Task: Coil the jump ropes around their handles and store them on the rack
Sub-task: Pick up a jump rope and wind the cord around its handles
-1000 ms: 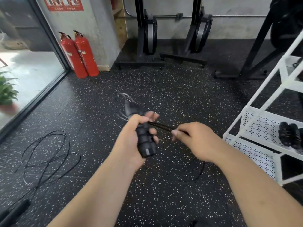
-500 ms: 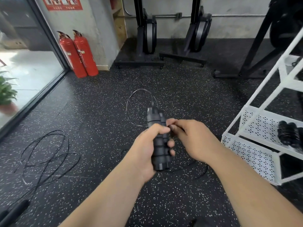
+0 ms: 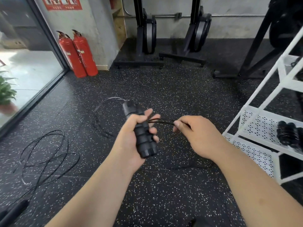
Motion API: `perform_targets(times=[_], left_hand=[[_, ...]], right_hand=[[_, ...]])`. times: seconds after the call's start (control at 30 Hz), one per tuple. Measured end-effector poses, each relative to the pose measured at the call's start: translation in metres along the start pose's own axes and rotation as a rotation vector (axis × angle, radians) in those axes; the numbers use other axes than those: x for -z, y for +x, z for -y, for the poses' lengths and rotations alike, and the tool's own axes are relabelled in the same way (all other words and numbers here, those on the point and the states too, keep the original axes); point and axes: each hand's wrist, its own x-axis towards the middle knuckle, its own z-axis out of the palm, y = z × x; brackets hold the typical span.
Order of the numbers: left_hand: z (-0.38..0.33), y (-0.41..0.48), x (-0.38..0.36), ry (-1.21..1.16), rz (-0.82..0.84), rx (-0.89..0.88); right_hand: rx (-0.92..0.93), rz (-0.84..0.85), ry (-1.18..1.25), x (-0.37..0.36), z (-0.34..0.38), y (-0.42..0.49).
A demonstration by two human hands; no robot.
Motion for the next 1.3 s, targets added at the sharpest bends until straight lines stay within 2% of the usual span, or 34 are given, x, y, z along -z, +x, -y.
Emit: perform_targets(times=[0.1, 0.2, 0.3, 0.47, 0.57, 0.7, 0.83, 1.1, 1.3], left_hand=[[0.020, -0.006, -0.011, 0.098, 0.097, 0.088], [0.024, -0.004, -0.012, 0.116, 0.107, 0.084], [0.005, 0.002, -0.004, 0.067, 0.047, -0.004], [-0.018, 0.007, 0.011, -0.033, -0.071, -0.106], [-0.008, 0.006, 0.006, -0.007, -0.057, -0.048], [0.018, -0.004, -0.010, 0.113, 0.082, 0.076], [0.030, -0.005, -0.015, 0.138, 0.118, 0.093], [-0.012, 0.007, 0.003, 0.031, 0.036, -0.084], [-0.007, 0.007, 0.003, -0.012, -0.032, -0.125]], right_hand=[[0.044, 0.018, -0.026, -0.009, 0.005, -0.001], [0.044, 0.080, -0.033, -0.010, 0.006, -0.002], [0.019, 0.140, -0.028, 0.004, 0.001, -0.003], [-0.021, 0.122, 0.052, 0.015, -0.006, -0.004], [-0.021, 0.092, 0.046, 0.008, -0.004, -0.003], [0.023, 0.058, -0.002, -0.001, 0.001, -0.001], [0.042, 0.108, -0.009, -0.004, 0.003, -0.002], [-0.013, 0.170, 0.162, 0.017, -0.006, -0.002], [0.017, 0.128, 0.121, 0.009, 0.001, -0.003]])
